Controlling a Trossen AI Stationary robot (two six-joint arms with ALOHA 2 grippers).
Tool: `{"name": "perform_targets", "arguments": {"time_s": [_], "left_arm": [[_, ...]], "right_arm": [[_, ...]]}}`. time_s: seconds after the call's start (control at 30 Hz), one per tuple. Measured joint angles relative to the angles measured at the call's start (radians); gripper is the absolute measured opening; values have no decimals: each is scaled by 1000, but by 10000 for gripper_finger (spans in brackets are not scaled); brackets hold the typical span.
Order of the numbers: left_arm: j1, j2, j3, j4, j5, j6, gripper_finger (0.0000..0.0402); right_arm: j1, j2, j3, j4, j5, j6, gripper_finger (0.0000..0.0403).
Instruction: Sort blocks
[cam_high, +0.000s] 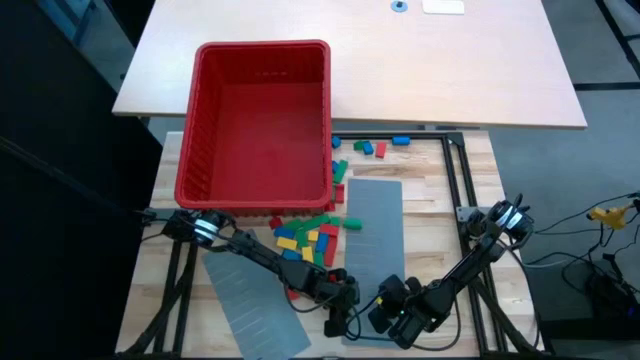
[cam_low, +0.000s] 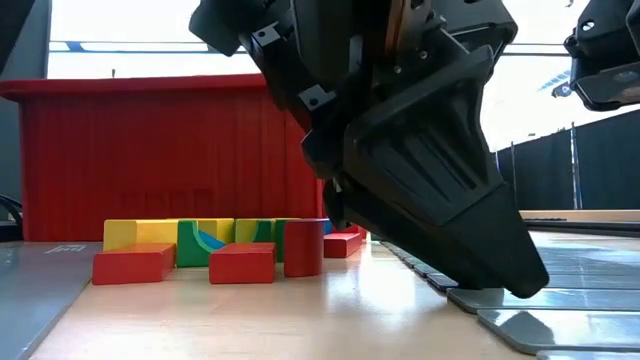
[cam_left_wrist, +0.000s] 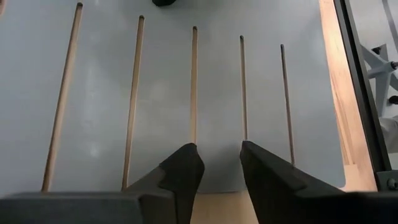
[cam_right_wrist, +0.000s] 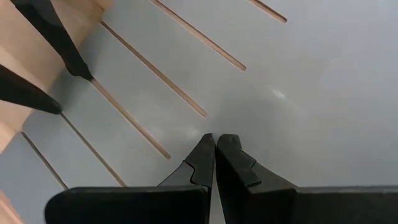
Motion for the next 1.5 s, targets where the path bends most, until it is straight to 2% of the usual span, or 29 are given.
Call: {"name": "perform_targets", "arguments": {"time_s": [0.3, 0.47, 0.73, 0.8, 0.93, 1.07, 1.17, 1.37, 1.5], "left_arm": [[2, 2, -1, 4, 33, 17, 7], [2, 3, -1, 12, 44, 19, 1], [0, 9, 18, 23, 59, 25, 0], [-1, 10, 24, 20, 61, 26, 0], [-2, 11, 33, 11, 60, 27, 0], [-2, 9, 33, 10, 61, 27, 0], [-4, 1, 33, 10, 61, 27, 0], [-9, -22, 31, 10, 59, 34, 0], [-15, -34, 29, 9, 63, 51, 0]], "right_arm": [[-1, -5, 7, -5, -7, -24, 0], [-1, -13, 19, -50, -20, -25, 0], [3, -112, 42, -394, -31, 21, 0], [7, -130, 32, -435, -45, 31, 0], [9, -151, -4, -436, -77, 35, 0], [11, -141, -55, -428, -172, 35, 0], [22, -137, -102, -360, -232, 35, 0], [55, -144, -147, -289, -225, 115, 0], [60, -143, -141, -277, -218, 113, 0]]}}
